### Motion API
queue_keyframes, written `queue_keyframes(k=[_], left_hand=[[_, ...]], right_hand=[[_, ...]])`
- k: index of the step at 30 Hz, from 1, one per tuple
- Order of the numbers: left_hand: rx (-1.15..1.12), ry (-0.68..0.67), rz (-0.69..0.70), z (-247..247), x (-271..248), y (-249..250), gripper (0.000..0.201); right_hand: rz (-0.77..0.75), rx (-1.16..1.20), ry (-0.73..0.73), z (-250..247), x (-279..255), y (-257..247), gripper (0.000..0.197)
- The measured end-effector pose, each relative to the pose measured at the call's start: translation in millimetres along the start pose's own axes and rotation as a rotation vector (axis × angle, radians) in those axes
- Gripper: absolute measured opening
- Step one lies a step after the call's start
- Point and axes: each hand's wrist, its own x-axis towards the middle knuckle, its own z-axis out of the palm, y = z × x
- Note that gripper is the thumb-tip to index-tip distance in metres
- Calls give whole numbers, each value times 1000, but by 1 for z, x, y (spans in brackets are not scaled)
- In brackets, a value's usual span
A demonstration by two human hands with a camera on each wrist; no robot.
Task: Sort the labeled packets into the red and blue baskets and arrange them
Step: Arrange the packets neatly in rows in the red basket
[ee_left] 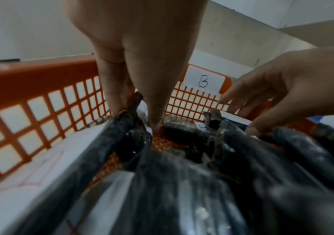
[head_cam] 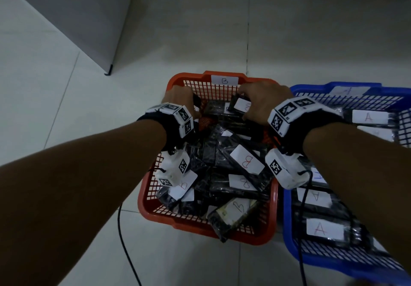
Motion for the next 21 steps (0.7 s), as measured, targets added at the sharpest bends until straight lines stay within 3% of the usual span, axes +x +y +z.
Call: queue_keyframes(k=[4,7,9,14,17,19,21], left_hand=[[21,-46,-11,0,-4,7,30],[-26,-67,-102,4,-6,5,62],[-77,-88,-113,5,-4,-1,73],[80,-181,-32,7,-8,-4,20],[90,-269,-95,5,-17,-2,23],[84,-234,-67,2,-20,-2,34],[78,-155,25,-2,-23,0,29]], right_hand=[[-49,22,36,5,2,0,35],[-34,107,-92,6,3,0,42],[-23,160,-101,3,1,0,42],[-14,276,15,-9,-17,-5,30],[16,360,-38,-14,-35,-11,21],[12,382,-118,-15,-48,-15,21],[44,390,-204,-16,-60,-17,36]])
